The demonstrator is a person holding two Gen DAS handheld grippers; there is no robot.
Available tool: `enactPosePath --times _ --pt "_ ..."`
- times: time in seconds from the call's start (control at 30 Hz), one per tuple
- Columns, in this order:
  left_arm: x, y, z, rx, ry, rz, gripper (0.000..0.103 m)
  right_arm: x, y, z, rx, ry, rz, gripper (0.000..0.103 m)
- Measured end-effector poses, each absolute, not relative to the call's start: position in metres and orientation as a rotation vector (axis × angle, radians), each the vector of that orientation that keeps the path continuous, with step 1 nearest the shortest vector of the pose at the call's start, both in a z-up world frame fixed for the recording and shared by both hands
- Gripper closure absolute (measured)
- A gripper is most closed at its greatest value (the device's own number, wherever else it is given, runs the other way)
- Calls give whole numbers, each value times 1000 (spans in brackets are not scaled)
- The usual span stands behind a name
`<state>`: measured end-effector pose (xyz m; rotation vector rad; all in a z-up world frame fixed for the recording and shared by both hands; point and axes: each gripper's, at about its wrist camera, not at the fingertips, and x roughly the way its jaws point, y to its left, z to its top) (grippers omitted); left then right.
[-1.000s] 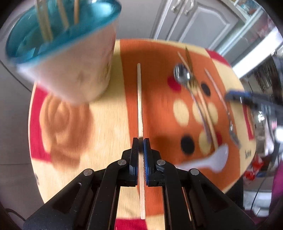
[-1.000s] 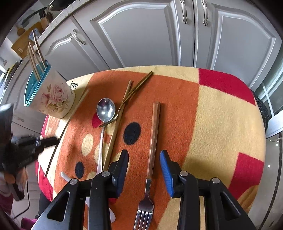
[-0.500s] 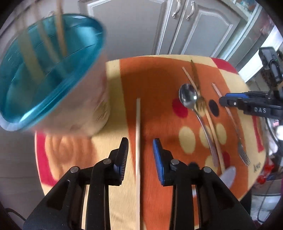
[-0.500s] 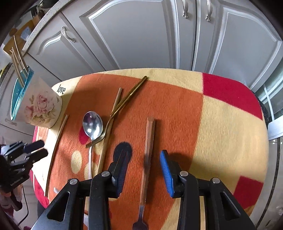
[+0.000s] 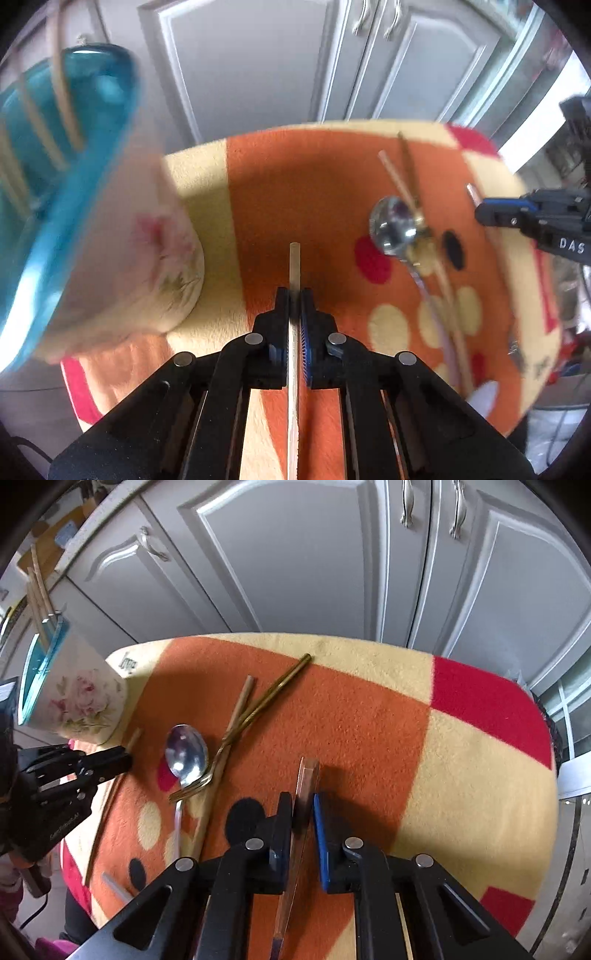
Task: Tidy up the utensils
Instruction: 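Close the right tool on the wooden fork handle and lift while the left tool lifts its chopstick, then carry the fork to the holder and drop it with the right tool while the left tool drops its chopstick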
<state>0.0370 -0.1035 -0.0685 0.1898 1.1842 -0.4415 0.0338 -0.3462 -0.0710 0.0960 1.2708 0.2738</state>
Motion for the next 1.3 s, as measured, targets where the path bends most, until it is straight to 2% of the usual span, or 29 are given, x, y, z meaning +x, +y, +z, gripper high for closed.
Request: enactPosePath --times 0.37,0.57,0.6,0.63,0.73,0.77,0.93,1.1,1.3 --pt "-15 -57 30 53 995 -502 99 -36 -345 23 132 1051 337 93" --pt "-26 -55 33 20 975 -482 99 -45 -335 10 53 1096 290 92" --pt "-27 -56 33 10 973 -480 99 -42 -335 5 43 1099 282 82" --pt "-29 -55 35 1 971 -478 99 -39 -335 -3 31 1104 276 67" --pt "-35 -53 40 5 955 -473 99 -16 -327 -39 70 1174 278 63" --pt "-38 -52 43 3 953 -474 99 -10 -325 -48 66 1188 266 64" --pt "-45 -46 45 -8 953 -470 99 25 -318 -86 28 1218 213 93" --pt "-52 -38 56 -37 930 -483 99 13 -322 -63 36 1204 263 94" --pt "-68 -37 73 -48 892 -519 99 -48 -345 6 118 1046 301 94"
